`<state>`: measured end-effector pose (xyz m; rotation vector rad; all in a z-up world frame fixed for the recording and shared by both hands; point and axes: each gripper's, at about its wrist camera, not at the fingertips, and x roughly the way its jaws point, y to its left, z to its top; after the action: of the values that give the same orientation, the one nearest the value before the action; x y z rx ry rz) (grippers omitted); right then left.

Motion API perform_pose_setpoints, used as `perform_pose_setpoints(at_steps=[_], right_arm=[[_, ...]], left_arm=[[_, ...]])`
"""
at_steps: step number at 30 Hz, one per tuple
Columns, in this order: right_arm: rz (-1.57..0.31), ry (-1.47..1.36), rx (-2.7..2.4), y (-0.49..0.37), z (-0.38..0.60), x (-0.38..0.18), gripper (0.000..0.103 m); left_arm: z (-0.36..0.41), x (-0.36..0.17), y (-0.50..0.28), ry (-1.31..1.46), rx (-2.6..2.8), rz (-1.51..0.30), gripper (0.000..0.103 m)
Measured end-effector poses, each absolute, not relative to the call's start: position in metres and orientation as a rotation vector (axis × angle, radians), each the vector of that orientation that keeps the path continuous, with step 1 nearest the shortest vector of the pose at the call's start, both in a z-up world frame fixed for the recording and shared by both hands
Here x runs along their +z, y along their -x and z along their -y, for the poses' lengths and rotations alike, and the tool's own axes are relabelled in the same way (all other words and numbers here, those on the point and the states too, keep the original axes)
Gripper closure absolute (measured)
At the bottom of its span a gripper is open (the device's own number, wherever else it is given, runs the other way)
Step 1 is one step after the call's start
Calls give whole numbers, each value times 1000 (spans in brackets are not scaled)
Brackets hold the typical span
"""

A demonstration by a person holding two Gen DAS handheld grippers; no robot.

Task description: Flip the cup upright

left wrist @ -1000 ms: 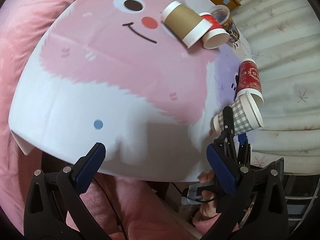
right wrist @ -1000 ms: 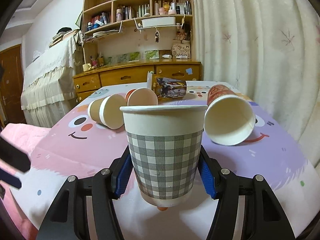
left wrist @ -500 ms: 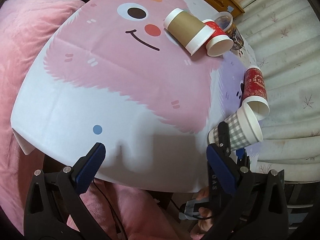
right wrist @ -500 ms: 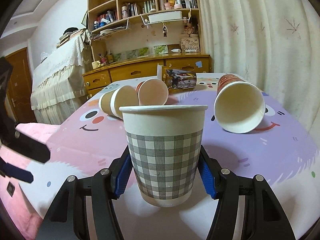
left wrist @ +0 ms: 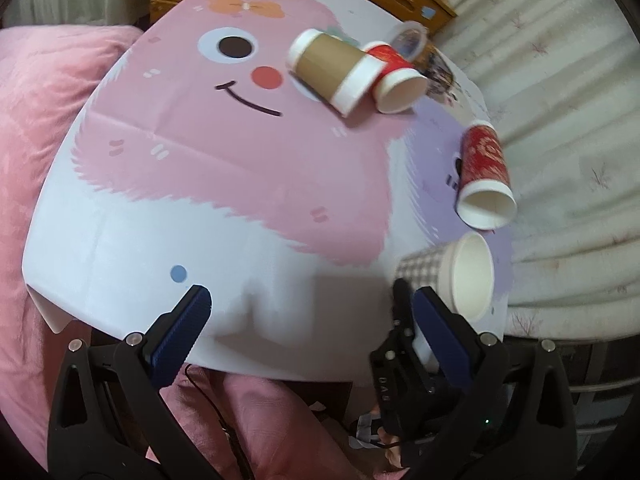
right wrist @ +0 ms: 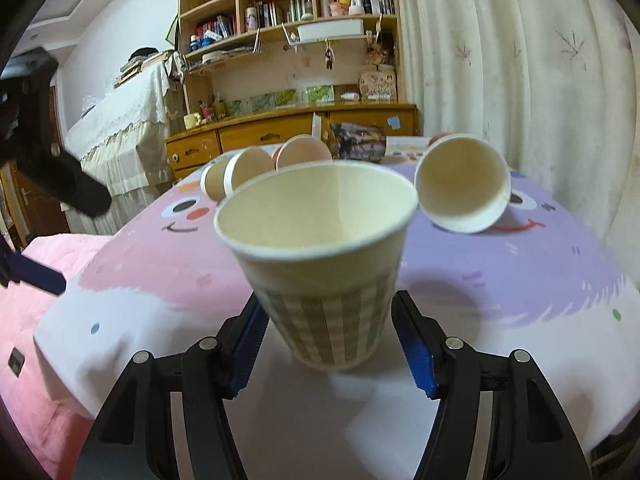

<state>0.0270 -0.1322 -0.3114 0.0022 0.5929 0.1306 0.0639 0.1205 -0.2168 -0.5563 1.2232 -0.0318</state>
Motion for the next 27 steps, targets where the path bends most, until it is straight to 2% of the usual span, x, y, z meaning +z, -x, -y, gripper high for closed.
perform_pose_setpoints(at_steps=[4,7,8,9,10,17,20,27], right_arm=[[-679,-1,153,-15,141,-306,35],[-770,0,175,7,152,-276,34],[-795,-3,179,13,154,-266,28],[-841,-24,189,18,159,-253,17],[-882,-51,201,21,163,-243,13],[-1323,-332,129,33,207,-197,11],[-1379,-319,73,38,214,-176,6],[-1340,-225,101,38,200,-116,4]], left_arm=[[-107,-201,-56,530,-102,-1283,3],[-94,-177,-48,444,-152,-1335,3],[-88,-167,-45,408,-177,-1344,3],[-85,-159,-42,384,-189,-1342,3],[-81,-151,-39,353,-196,-1336,3],[-67,-115,-19,311,-89,-1326,3],[-58,-102,-11,233,-74,-1319,3],[-35,-60,9,72,-13,-1188,3]])
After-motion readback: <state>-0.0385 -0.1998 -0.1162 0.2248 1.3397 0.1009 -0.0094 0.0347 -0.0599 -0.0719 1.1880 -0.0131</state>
